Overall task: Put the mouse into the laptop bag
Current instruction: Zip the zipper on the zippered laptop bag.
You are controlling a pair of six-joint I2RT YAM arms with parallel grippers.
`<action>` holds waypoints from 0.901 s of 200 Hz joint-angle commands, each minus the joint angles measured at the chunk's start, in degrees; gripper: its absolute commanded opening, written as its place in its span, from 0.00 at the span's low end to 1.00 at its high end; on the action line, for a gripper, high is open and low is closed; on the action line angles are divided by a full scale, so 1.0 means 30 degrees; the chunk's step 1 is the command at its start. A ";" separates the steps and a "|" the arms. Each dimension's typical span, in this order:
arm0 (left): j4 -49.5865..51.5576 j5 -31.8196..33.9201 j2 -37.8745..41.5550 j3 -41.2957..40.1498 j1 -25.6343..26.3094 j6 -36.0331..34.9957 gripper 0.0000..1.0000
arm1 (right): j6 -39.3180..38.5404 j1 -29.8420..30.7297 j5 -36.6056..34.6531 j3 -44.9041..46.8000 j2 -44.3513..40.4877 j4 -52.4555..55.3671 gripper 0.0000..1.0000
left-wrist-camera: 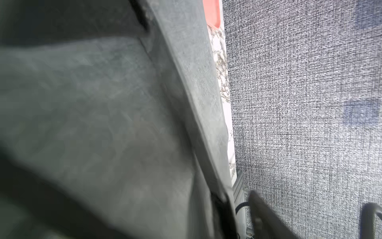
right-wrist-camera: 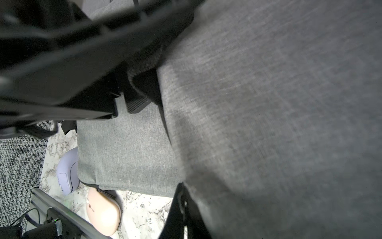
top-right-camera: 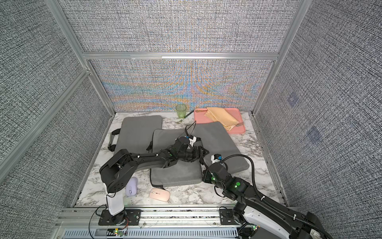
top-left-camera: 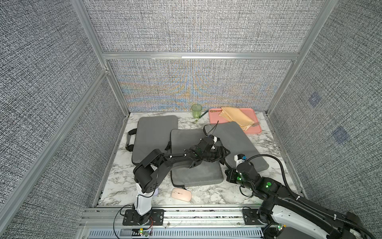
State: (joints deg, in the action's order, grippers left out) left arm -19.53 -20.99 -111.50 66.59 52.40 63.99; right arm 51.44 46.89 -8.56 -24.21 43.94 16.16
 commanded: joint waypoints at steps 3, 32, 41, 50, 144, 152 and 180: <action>0.0255 0.0233 -0.1110 0.1443 -0.0159 -0.0725 0.02 | -0.0129 0.0030 0.0417 0.0224 -0.0708 -0.0686 0.00; 0.1989 -0.0159 -0.2801 0.4124 -0.1000 -0.1909 0.00 | 0.0209 0.0024 0.0465 0.0706 -0.1760 0.0793 0.00; 0.2332 -0.0413 -0.3125 0.4855 -0.1302 -0.2087 0.00 | 0.0281 0.0040 0.0516 0.0917 -0.2067 0.1210 0.00; 0.2786 -0.0470 -0.3364 0.5456 -0.1602 -0.2271 0.00 | 0.0314 0.0026 0.0667 0.1178 -0.2330 0.1440 0.00; 0.3460 -0.2228 -0.5060 0.8284 -0.2120 -0.2797 0.19 | -0.0860 0.0316 0.1812 0.0769 -0.1794 0.1437 0.00; 0.3339 -0.1906 -0.4754 0.7712 -0.2024 -0.2698 0.44 | -0.0908 0.0462 0.1812 0.0631 -0.1355 0.0873 0.00; 0.2911 -0.0514 -0.2618 0.4362 -0.1940 -0.2439 0.99 | -0.1301 0.0636 0.1624 -0.0447 0.0602 -0.0123 0.00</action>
State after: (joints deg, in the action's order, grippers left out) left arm -5.63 -27.70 -123.96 85.34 46.54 55.77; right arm 49.65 48.36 -7.05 -22.96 42.87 21.56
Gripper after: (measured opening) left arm 0.614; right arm 0.049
